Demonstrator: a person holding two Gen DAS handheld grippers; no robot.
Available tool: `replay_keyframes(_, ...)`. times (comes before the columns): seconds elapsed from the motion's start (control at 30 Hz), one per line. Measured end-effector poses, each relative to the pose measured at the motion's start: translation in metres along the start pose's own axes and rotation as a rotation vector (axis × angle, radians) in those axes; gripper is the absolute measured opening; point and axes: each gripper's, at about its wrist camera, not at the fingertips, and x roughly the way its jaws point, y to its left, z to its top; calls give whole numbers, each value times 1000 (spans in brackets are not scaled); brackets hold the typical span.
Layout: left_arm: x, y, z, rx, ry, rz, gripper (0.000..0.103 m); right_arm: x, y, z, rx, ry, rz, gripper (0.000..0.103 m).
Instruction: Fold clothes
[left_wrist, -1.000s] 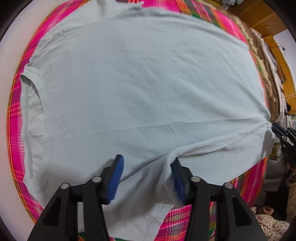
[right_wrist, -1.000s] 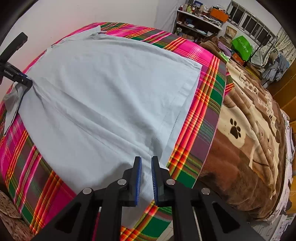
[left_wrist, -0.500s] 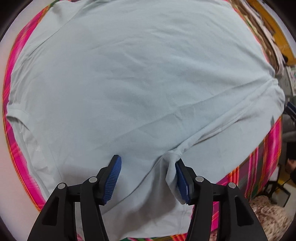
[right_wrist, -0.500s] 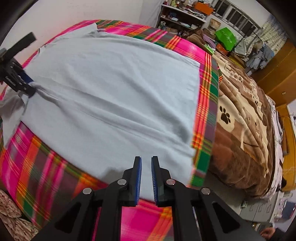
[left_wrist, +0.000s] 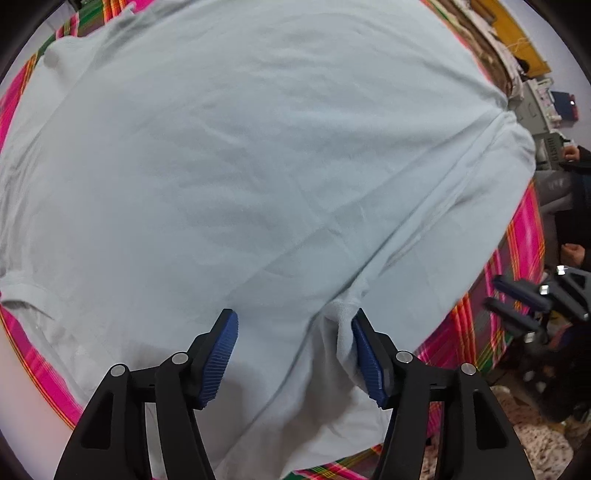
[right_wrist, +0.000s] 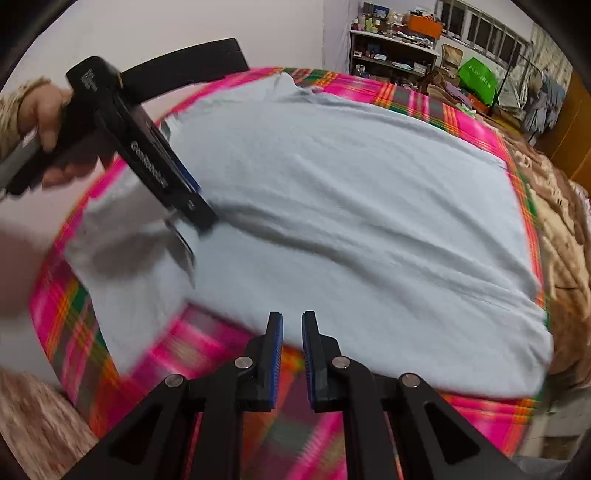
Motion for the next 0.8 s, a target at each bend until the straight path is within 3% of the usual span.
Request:
replay_keyframes(0.1,-6,8,3,-25,0,-60,68,12,11,18,37,-14,15,11)
replay_keyframes(0.17,-9,11,3,-25,5,-63,69,18,13,29,76,-16,85,11)
replay_keyframes(0.27,-29,30,39,-39,0,-65,71,25,19,36,103,3,158,11)
replay_keyframes(0.47,-50,48,14,-97,-57,-64,71,16,29,38,82,-32,100,11)
replay_keyframes(0.57,-62,69,-2,-177,-96,-14,71,3,37,32,-57,-83,55,24)
replay_keyframes(0.63,-67,77,-8,-232,-121,-20,71,-1,41,28,-142,-99,44,27)
replay_keyframes(0.8,-83,94,-28,-365,-205,-52,71,1,55,23,-275,-58,207,28)
